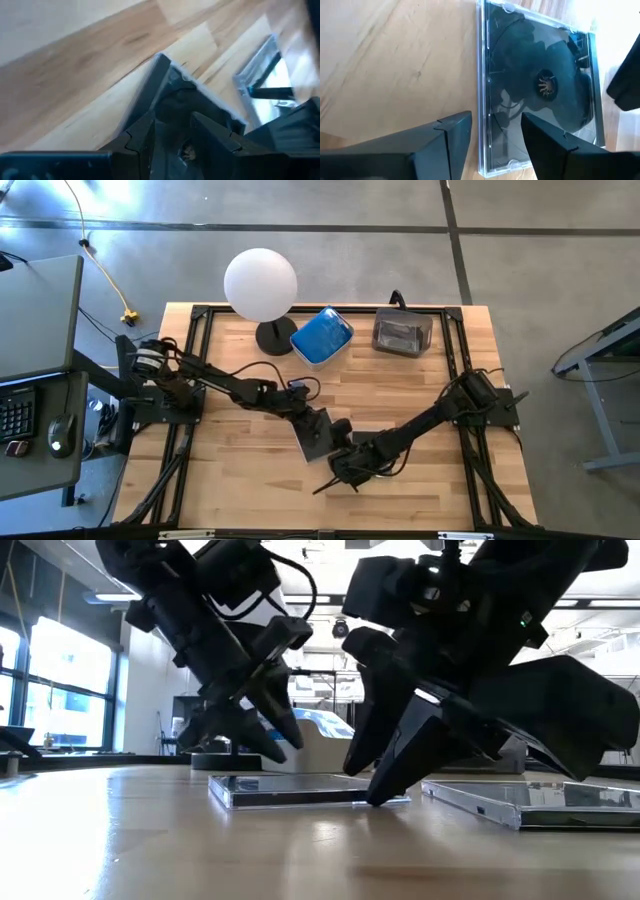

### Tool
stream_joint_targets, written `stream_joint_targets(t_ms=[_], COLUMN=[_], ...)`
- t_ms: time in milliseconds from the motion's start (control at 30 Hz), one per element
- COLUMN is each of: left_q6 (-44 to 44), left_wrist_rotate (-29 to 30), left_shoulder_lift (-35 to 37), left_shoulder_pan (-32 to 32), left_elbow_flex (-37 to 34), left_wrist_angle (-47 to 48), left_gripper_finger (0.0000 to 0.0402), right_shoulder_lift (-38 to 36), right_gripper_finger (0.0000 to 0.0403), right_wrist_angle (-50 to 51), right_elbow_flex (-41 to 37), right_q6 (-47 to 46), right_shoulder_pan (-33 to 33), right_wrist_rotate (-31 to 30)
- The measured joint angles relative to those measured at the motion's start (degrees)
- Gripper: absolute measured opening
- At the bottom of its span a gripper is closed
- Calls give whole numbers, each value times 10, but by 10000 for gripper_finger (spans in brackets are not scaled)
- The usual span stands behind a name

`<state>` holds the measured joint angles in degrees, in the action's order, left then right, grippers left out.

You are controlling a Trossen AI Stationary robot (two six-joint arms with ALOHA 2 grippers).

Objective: Pick & place jewel cases by type
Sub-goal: Put the left black CD case into the black bin

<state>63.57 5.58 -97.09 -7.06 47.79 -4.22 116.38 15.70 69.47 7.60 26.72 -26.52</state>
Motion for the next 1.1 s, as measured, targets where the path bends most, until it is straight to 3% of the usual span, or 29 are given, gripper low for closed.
stream_joint_targets(t_ms=[200,433,733,1100], left_q6=[-18,-14,9,6], left_wrist_rotate=[10,-2,-76,-101], left_shoulder_lift=[8,3,-35,-56], left_shoulder_pan=[19,26,22,20], left_elbow_flex=[-1,-1,1,0], left_wrist_angle=[68,82,26,-61], left_gripper_finger=[124,124,123,124], right_shoulder_lift=[0,0,0,0], right_gripper_finger=[169,169,169,169], right_wrist_angle=[2,0,5,11], right_elbow_flex=[0,-1,-2,-2], right_q6=[0,1,6,75], right_shoulder_pan=[7,7,7,24], right_wrist_rotate=[-2,-2,-16,-60])
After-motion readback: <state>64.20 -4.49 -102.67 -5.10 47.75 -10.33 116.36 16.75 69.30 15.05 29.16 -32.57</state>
